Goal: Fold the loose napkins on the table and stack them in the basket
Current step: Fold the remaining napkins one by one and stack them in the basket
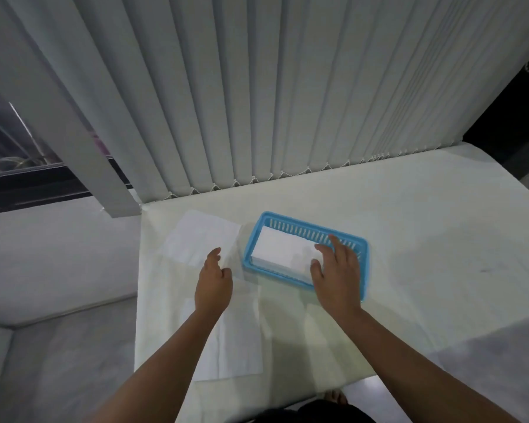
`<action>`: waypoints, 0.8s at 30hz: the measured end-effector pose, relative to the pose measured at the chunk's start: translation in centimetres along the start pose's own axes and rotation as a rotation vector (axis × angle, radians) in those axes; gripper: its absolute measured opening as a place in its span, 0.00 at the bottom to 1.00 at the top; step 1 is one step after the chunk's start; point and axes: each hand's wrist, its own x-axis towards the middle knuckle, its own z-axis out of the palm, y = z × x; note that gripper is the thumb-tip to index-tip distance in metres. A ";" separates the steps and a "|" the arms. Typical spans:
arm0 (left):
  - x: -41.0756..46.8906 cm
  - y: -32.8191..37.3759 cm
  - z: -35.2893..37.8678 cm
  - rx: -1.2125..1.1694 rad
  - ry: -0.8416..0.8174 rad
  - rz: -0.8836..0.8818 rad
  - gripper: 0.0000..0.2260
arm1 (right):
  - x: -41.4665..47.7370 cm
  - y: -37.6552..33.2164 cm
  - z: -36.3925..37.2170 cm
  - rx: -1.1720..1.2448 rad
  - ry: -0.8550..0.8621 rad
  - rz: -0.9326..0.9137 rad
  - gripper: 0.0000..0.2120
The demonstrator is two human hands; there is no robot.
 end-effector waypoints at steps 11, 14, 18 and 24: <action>-7.8 -6.9 -4.4 0.167 0.262 -0.332 0.25 | -1.7 -8.7 6.0 -0.122 -0.194 -0.703 0.14; -10.3 -7.7 -4.3 0.231 0.232 -0.412 0.28 | -2.0 -9.8 7.4 -0.295 -0.362 -0.846 0.13; -11.8 -7.9 -3.5 0.323 0.154 -0.447 0.27 | -2.4 -10.5 8.8 -0.388 -0.486 -0.934 0.16; -10.3 -7.9 -3.4 0.179 0.094 -0.502 0.19 | -2.4 -12.0 9.4 -0.310 -0.609 -0.934 0.20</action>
